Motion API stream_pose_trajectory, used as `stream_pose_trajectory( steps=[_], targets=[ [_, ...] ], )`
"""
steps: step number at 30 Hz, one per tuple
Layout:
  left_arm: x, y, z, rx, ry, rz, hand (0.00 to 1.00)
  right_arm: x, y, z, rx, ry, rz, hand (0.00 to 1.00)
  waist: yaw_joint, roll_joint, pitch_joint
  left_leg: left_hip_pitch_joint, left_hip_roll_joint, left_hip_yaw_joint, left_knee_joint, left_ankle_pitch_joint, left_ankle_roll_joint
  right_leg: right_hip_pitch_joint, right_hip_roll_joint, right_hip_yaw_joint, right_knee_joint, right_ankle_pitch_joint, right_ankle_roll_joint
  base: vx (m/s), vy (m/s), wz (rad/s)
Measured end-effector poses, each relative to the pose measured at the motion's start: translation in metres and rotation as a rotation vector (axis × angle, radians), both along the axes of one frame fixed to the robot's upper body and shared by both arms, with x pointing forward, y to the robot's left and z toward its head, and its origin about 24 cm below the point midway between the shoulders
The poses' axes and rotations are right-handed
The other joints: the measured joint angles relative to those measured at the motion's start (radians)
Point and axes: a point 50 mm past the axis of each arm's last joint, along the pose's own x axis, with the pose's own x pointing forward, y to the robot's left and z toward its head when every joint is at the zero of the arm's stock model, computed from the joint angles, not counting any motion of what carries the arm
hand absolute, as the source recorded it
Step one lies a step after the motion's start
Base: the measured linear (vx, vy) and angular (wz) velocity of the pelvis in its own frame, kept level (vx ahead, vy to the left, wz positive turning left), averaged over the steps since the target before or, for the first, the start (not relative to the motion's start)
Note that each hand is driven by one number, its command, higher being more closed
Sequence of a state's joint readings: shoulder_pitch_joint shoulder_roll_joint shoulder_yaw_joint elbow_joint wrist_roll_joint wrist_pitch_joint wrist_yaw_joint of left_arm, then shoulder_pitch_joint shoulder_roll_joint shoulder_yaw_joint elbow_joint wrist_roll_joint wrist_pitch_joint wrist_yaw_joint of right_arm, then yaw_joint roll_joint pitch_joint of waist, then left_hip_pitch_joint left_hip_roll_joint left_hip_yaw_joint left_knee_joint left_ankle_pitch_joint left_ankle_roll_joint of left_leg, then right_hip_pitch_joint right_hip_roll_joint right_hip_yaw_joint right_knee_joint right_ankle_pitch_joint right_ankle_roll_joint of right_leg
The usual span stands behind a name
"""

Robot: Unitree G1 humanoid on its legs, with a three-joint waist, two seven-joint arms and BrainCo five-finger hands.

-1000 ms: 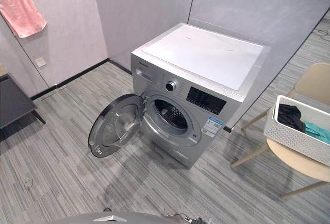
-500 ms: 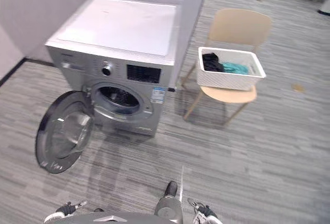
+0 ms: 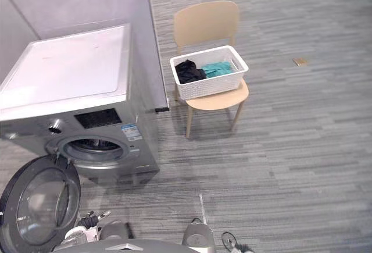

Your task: Pick up the laundry basket with both hands and put the clothes into the washing machine.

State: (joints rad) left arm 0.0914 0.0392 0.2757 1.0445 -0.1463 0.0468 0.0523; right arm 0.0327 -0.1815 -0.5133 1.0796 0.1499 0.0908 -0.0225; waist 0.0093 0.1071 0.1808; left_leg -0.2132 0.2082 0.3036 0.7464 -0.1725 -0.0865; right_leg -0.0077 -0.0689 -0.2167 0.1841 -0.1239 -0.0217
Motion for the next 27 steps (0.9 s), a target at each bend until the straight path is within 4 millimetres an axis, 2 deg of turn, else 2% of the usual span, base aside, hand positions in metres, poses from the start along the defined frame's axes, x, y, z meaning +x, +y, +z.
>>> stream_pose_trajectory(
  steps=[1, 2, 3, 4, 5, 6, 7, 8, 9, 11, 12, 13, 14, 15, 16, 18, 19, 20, 21, 22, 23, 24, 25, 26, 27],
  targets=[
    [-0.012, 0.0, -0.002, -0.006, 0.03, 0.018, 0.0, 0.01, 0.007, 0.001, 0.012, -0.03, 0.009, 0.0, 0.006, -0.004, 0.001, -0.011, -0.018, 0.018, -0.133, 0.0, 0.006, 0.037, 0.017, 0.018, -0.032, 0.0, 0.005, 0.32, -0.051, -0.74],
    [-0.015, -0.002, -0.003, -0.015, 0.036, 0.037, 0.0, 0.013, 0.008, 0.001, 0.01, -0.041, 0.014, 0.0, 0.011, -0.006, 0.002, -0.016, -0.028, 0.022, -0.206, 0.004, 0.01, 0.05, 0.019, 0.027, -0.04, -0.003, 0.013, 0.34, -0.032, -0.58],
    [-0.02, -0.007, -0.005, -0.035, 0.042, 0.084, 0.0, 0.02, 0.008, 0.004, -0.004, -0.059, 0.051, 0.0, 0.028, -0.004, 0.001, -0.017, -0.061, -0.001, -0.371, 0.039, 0.002, 0.062, 0.023, 0.051, -0.049, -0.013, 0.033, 0.4, 0.062, -0.72],
    [-0.029, -0.008, -0.006, -0.044, 0.067, 0.11, 0.0, 0.033, 0.008, 0.008, -0.013, -0.083, 0.076, 0.0, 0.05, 0.004, -0.002, -0.018, -0.097, -0.088, -0.537, 0.097, -0.011, 0.072, 0.033, 0.098, -0.064, -0.026, 0.054, 0.33, 0.075, -0.78],
    [-0.031, -0.008, -0.007, -0.046, 0.075, 0.114, 0.0, 0.037, 0.009, 0.008, -0.015, -0.086, 0.093, 0.0, 0.055, 0.007, -0.003, -0.018, -0.099, -0.108, -0.554, 0.104, -0.009, 0.074, 0.036, 0.111, -0.066, -0.029, 0.059, 0.35, 0.166, -1.1],
    [-0.042, -0.01, -0.009, -0.058, 0.115, 0.143, 0.0, 0.048, 0.013, 0.011, -0.026, -0.093, 0.154, 0.0, 0.073, 0.007, -0.008, -0.01, -0.115, -0.165, -0.553, 0.156, 0.024, 0.079, 0.041, 0.158, -0.061, -0.048, 0.067, 0.4, 0.239, -1.02],
    [-0.056, -0.011, -0.011, -0.062, 0.154, 0.166, 0.0, 0.056, 0.019, 0.012, -0.028, -0.105, 0.198, 0.0, 0.077, 0.001, -0.018, -0.006, -0.133, -0.17, -0.516, 0.185, 0.064, 0.079, 0.025, 0.191, -0.023, -0.086, 0.083, 0.48, 0.276, -0.94],
    [-0.058, -0.008, -0.011, -0.057, 0.158, 0.178, 0.0, 0.056, 0.024, 0.011, -0.02, -0.107, 0.206, 0.0, 0.075, -0.021, -0.019, -0.004, -0.149, -0.162, -0.491, 0.161, 0.071, 0.084, 0.01, 0.195, 0.003, -0.109, 0.093, 0.51, 0.238, -0.29],
    [-0.058, -0.002, -0.01, -0.039, 0.158, 0.175, 0.0, 0.049, 0.032, 0.006, 0.004, -0.097, 0.201, 0.0, 0.07, -0.06, -0.026, 0.017, -0.188, -0.16, -0.475, 0.116, 0.08, 0.085, -0.03, 0.189, 0.073, -0.142, 0.11, 0.35, 0.12, 0.04],
    [-0.052, 0.002, -0.009, -0.028, 0.141, 0.165, 0.0, 0.043, 0.04, 0.003, 0.026, -0.092, 0.198, 0.0, 0.082, -0.076, -0.03, 0.074, -0.205, -0.14, -0.493, 0.081, 0.093, -0.011, -0.062, 0.187, 0.338, -0.143, 0.122, 0.4, 0.154, -0.07],
    [-0.047, 0.006, -0.008, -0.015, 0.135, 0.132, 0.0, 0.041, 0.047, 0.001, 0.056, -0.107, 0.208, 0.0, 0.072, -0.094, -0.026, 0.12, -0.222, -0.136, -0.486, 0.052, 0.093, -0.135, -0.085, 0.21, 0.648, -0.091, 0.192, 0.38, 0.142, -0.15],
    [-0.046, 0.007, -0.007, -0.011, 0.134, 0.124, 0.0, 0.04, 0.048, 0.001, 0.061, -0.106, 0.21, 0.0, 0.068, -0.098, -0.023, 0.132, -0.224, -0.135, -0.483, 0.052, 0.101, -0.155, -0.09, 0.216, 0.705, -0.085, 0.203, 0.39, 0.07, 0.1],
    [-0.037, 0.009, -0.006, 0.0, 0.108, 0.1, 0.0, 0.032, 0.048, -0.002, 0.07, -0.087, 0.207, 0.0, 0.054, -0.106, -0.019, 0.173, -0.234, -0.144, -0.475, 0.032, 0.108, -0.21, -0.102, 0.214, 0.872, -0.082, 0.209, 0.39, -0.004, 0.38],
    [-0.026, 0.011, -0.003, 0.009, 0.071, 0.09, 0.0, 0.025, 0.044, -0.003, 0.067, -0.081, 0.178, 0.0, 0.04, -0.104, -0.018, 0.208, -0.238, -0.163, -0.475, 0.021, 0.104, -0.252, -0.121, 0.193, 0.936, -0.095, 0.189, 0.37, -0.032, 0.47],
    [-0.019, 0.012, -0.002, 0.011, 0.052, 0.086, 0.0, 0.021, 0.04, -0.003, 0.062, -0.069, 0.166, 0.0, 0.032, -0.101, -0.017, 0.224, -0.235, -0.17, -0.48, 0.021, 0.104, -0.268, -0.137, 0.171, 0.93, -0.101, 0.182, 0.35, -0.073, 0.5],
    [0.009, 0.009, 0.003, 0.006, -0.025, 0.082, 0.0, 0.012, 0.029, -0.003, 0.048, -0.066, 0.087, 0.0, 0.024, -0.095, -0.015, 0.269, -0.216, -0.196, -0.519, 0.018, 0.095, -0.304, -0.236, 0.078, 0.786, -0.125, 0.132, 0.35, -0.138, 0.41],
    [0.01, 0.013, 0.004, 0.025, -0.005, 0.14, 0.0, 0.007, 0.025, -0.003, 0.047, -0.069, 0.039, 0.0, 0.023, -0.091, -0.013, 0.286, -0.192, -0.198, -0.522, 0.0, 0.067, -0.308, -0.296, 0.047, 0.583, -0.105, 0.103, 0.28, -0.172, 0.13],
    [0.006, 0.015, 0.003, 0.035, 0.002, 0.144, 0.0, 0.005, 0.025, -0.003, 0.048, -0.067, 0.025, 0.0, 0.026, -0.088, -0.011, 0.294, -0.181, -0.198, -0.522, -0.008, 0.053, -0.303, -0.304, 0.053, 0.486, -0.085, 0.102, 0.29, -0.31, -0.03],
    [0.0, 0.024, 0.004, 0.065, 0.016, 0.148, 0.0, 0.0, 0.023, -0.004, 0.052, -0.064, -0.004, 0.0, 0.031, -0.086, -0.011, 0.308, -0.156, -0.2, -0.521, -0.025, 0.027, -0.287, -0.308, 0.081, 0.298, -0.032, 0.114, 0.19, -0.241, -0.07],
    [-0.002, 0.031, 0.005, 0.086, 0.025, 0.149, 0.0, -0.001, 0.024, -0.005, 0.059, -0.059, -0.016, 0.0, 0.033, -0.088, -0.012, 0.312, -0.145, -0.203, -0.52, -0.038, 0.012, -0.281, -0.305, 0.106, 0.222, -0.004, 0.122, 0.29, -0.459, 0.05],
    [-0.007, 0.044, 0.007, 0.127, 0.047, 0.159, 0.0, -0.007, 0.026, -0.007, 0.078, -0.045, -0.055, 0.0, 0.033, -0.093, -0.014, 0.314, -0.122, -0.215, -0.507, -0.068, -0.018, -0.269, -0.302, 0.153, 0.131, 0.047, 0.142, 0.24, -0.497, 0.16],
    [-0.017, 0.057, 0.009, 0.167, 0.076, 0.172, 0.0, -0.013, 0.028, -0.01, 0.097, -0.026, -0.084, 0.0, 0.032, -0.099, -0.018, 0.315, -0.096, -0.226, -0.481, -0.113, -0.046, -0.261, -0.298, 0.17, 0.127, 0.064, 0.166, 0.28, -0.628, 0.18],
    [-0.026, 0.064, 0.01, 0.19, 0.097, 0.181, 0.0, -0.018, 0.03, -0.011, 0.108, -0.01, -0.095, 0.0, 0.033, -0.106, -0.023, 0.325, -0.085, -0.229, -0.474, -0.13, -0.064, -0.254, -0.292, 0.174, 0.141, 0.058, 0.176, 0.24, -0.627, 0.27],
    [-0.037, 0.062, 0.008, 0.179, 0.119, 0.185, 0.0, -0.025, 0.026, -0.012, 0.103, 0.01, -0.103, 0.0, 0.023, -0.082, -0.036, 0.352, -0.032, -0.252, -0.475, -0.155, -0.087, -0.251, -0.26, 0.15, 0.219, 0.097, 0.248, 0.21, -0.502, 0.36],
    [-0.046, 0.05, 0.003, 0.14, 0.134, 0.18, 0.0, -0.03, 0.019, -0.011, 0.086, 0.025, -0.102, 0.0, 0.027, -0.04, -0.066, 0.362, 0.01, -0.275, -0.472, -0.145, -0.056, -0.254, -0.225, 0.118, 0.253, 0.043, 0.231, 0.42, -0.651, 0.39]
  ],
)
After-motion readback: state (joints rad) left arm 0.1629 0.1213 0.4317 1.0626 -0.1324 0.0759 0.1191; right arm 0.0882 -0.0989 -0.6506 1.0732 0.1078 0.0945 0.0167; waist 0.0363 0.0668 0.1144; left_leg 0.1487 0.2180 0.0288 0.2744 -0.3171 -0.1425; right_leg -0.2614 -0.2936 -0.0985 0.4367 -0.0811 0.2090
